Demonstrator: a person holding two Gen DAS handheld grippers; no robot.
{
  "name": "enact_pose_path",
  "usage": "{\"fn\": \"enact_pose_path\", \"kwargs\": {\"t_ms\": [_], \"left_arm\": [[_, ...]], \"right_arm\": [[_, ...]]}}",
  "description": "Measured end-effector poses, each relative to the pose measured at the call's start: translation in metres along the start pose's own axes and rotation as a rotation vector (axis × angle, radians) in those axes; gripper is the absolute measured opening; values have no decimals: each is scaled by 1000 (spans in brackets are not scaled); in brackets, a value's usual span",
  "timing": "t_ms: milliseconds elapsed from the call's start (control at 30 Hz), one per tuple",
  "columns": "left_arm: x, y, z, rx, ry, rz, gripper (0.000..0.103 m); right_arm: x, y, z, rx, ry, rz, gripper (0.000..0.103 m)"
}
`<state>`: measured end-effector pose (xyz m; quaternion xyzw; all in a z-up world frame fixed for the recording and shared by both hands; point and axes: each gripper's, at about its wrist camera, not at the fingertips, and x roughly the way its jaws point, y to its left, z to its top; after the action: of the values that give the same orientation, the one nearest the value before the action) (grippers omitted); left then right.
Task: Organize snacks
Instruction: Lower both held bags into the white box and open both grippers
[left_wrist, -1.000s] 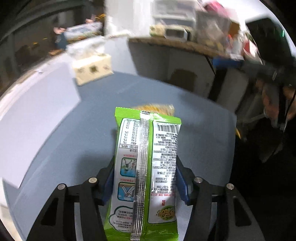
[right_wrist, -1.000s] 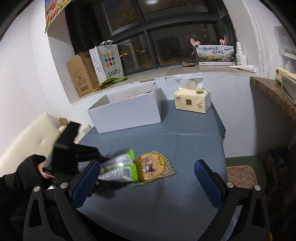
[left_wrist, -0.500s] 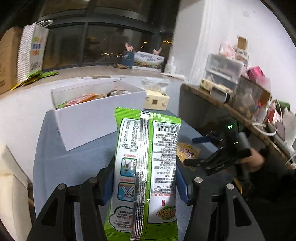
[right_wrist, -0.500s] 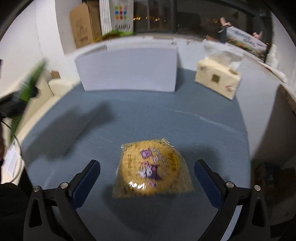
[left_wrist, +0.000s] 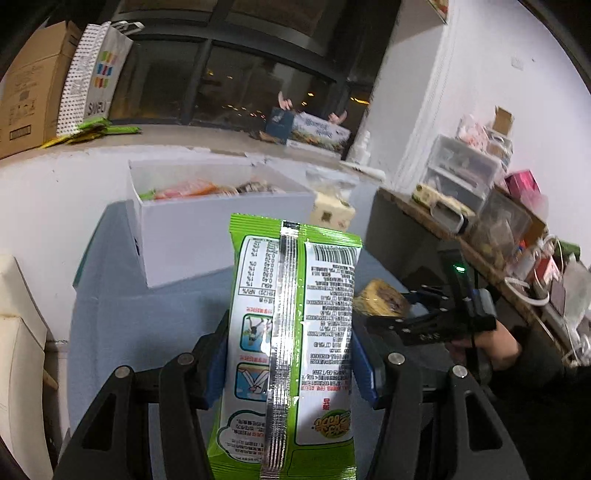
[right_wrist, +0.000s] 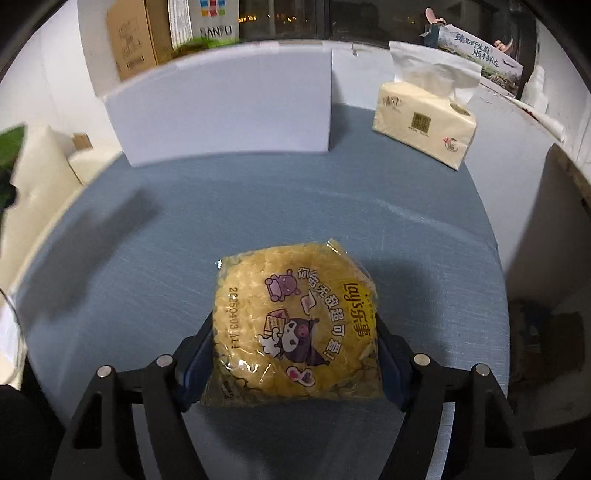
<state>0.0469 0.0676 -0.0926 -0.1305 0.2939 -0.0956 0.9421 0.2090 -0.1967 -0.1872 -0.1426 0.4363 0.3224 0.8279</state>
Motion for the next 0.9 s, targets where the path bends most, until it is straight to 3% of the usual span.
{"fn": "enact_pose_path", "kwargs": {"t_ms": [167,300,367,500,600,667,700,733,833,900], "left_arm": [[3,10,59,-59,-90,13,61],[21,18,129,-64,-163,61,61],[37,25,154,-67,-160,91,61],[81,43,188,-69,-108,155,61],[113,61,199,-80,-62,205,63],[133,71,203,-70,-37,247,76],[140,76,204,-72,-25,269,81],[147,82,206,-75,-11,301,99],[154,96,204,-97,-10,290,103],[153,97,200,-89,-12,307,103]], "right_arm": [[-42,12,38,3,-125,57,79],[-75,28,106,-20,-254,108,79],[-79,36,147,-33,-293,109,79],[-58,40,216,-31,-300,96,79],[-29,42,246,-34,-239,113,79],[-10,38,261,-38,-222,130,81],[1,37,269,-40,-223,113,90],[9,35,273,-40,-221,116,99],[21,25,276,-3,-216,65,103],[25,14,275,33,-222,92,103]]}}
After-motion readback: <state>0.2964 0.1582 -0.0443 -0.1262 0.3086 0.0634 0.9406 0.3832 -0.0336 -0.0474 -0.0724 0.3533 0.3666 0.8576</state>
